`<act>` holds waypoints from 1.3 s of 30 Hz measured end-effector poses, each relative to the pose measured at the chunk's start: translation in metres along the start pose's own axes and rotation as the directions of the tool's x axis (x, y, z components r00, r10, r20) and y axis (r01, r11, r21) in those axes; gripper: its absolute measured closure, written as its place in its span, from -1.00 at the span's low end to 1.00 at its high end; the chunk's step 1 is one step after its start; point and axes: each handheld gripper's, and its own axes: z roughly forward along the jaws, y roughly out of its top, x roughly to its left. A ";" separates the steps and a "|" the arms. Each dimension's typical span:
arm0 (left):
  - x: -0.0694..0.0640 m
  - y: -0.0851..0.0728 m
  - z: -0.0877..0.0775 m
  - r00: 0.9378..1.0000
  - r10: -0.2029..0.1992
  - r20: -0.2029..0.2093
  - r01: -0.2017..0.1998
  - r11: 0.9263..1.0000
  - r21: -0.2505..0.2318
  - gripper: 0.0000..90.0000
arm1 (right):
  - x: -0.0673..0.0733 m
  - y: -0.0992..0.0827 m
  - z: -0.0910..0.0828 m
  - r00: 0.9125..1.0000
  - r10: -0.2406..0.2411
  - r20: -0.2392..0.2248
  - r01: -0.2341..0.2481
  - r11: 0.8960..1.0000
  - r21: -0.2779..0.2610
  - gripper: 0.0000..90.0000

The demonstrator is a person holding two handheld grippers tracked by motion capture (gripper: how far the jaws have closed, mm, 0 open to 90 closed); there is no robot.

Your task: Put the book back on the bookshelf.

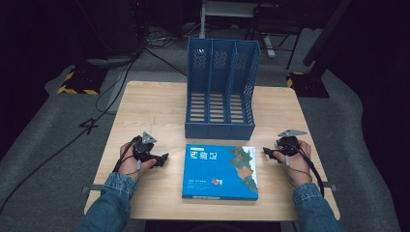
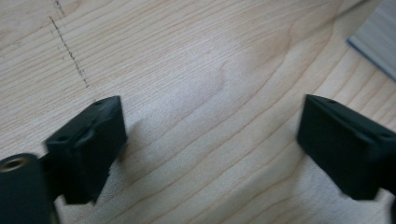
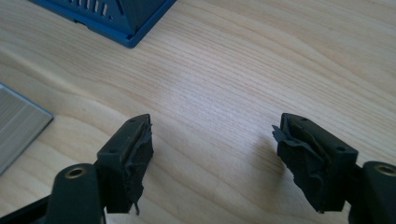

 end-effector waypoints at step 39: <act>-0.075 0.035 -0.004 0.948 0.025 0.319 -0.051 0.996 0.072 -0.39 | 0.079 0.003 -0.049 0.957 -0.115 -0.265 0.101 0.993 -0.065 -0.51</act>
